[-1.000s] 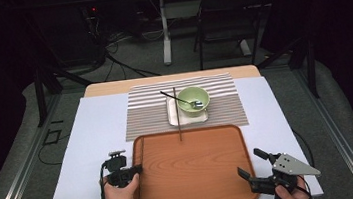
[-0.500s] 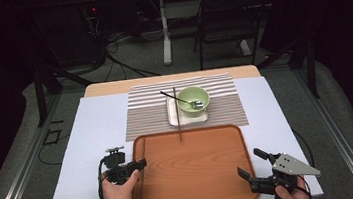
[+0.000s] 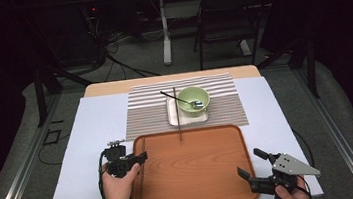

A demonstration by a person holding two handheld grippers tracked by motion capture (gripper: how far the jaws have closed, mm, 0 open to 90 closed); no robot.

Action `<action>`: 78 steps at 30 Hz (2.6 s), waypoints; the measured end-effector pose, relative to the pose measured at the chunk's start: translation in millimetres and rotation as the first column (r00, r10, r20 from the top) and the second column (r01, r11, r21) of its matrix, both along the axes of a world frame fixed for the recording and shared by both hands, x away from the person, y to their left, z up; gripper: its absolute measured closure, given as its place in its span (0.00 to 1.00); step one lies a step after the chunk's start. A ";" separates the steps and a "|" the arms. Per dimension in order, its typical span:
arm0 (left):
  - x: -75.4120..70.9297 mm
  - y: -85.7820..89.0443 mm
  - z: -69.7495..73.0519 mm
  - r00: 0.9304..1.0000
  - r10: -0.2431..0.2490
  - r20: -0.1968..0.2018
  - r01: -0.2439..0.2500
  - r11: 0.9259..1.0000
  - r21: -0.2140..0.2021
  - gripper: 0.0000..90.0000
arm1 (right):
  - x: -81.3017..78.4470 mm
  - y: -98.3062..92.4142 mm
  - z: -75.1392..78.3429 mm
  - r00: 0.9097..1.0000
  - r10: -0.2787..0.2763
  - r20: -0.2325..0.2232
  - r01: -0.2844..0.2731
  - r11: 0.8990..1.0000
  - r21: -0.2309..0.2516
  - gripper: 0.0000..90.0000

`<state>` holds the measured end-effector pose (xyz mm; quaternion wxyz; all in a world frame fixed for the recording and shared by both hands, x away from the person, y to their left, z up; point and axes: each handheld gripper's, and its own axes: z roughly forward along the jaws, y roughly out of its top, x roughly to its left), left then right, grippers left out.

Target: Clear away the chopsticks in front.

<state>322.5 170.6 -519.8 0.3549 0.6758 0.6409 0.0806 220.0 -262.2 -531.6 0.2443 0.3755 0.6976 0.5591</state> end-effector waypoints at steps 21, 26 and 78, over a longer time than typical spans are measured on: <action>27.2 -12.6 18.9 0.998 -0.048 0.034 0.047 0.999 0.014 0.50 | 0.2 -0.1 -0.1 1.000 0.000 0.000 0.000 1.000 0.000 0.16; 37.9 -16.0 18.4 0.998 -0.061 0.016 0.061 0.998 0.018 0.50 | 0.2 -0.1 -0.1 1.000 0.000 -0.001 0.000 1.000 0.000 0.16; 128.4 -56.7 28.2 0.982 -0.184 0.052 0.180 0.981 0.078 0.41 | 0.2 -0.4 -0.2 1.000 0.002 0.002 -0.002 1.000 0.001 0.16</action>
